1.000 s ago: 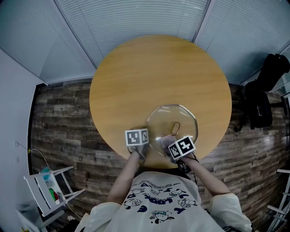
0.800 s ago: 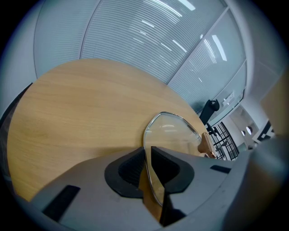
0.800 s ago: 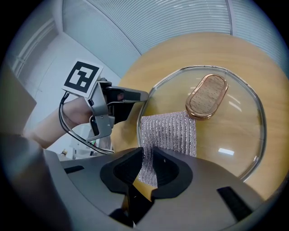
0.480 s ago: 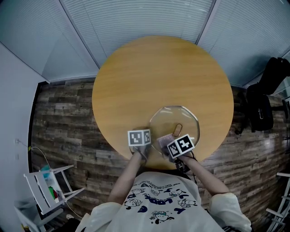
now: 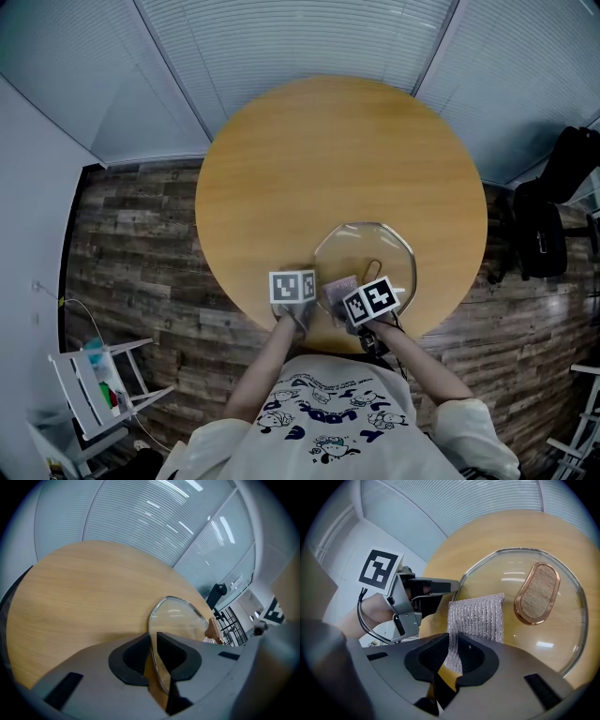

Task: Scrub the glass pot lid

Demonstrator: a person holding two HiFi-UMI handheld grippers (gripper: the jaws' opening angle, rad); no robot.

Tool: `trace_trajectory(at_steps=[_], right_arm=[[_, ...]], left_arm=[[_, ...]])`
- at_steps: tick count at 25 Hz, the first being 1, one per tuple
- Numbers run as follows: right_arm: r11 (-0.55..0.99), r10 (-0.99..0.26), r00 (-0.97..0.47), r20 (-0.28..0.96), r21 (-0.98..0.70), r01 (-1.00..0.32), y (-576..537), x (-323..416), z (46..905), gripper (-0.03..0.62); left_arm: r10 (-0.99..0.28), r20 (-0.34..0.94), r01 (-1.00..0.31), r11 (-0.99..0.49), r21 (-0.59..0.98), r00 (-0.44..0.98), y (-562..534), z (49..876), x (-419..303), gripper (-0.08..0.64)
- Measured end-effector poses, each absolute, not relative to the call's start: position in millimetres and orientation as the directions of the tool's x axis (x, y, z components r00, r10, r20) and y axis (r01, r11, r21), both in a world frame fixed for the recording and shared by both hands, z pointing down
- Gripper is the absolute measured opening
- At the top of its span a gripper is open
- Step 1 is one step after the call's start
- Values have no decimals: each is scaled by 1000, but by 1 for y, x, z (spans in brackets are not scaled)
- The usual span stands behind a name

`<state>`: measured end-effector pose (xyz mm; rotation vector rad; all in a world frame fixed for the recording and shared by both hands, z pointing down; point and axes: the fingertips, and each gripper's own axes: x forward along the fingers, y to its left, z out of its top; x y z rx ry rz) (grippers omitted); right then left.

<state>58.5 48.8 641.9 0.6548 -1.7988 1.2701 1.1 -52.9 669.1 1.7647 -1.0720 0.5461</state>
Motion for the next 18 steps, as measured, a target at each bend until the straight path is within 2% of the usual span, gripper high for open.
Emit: trace_trajectory(at_steps=[18], right_arm=[[356, 9, -506, 862, -475, -804, 24, 49, 643, 54]], left_arm=[[-409, 746, -845, -151, 513, 526, -52, 670, 1, 57]])
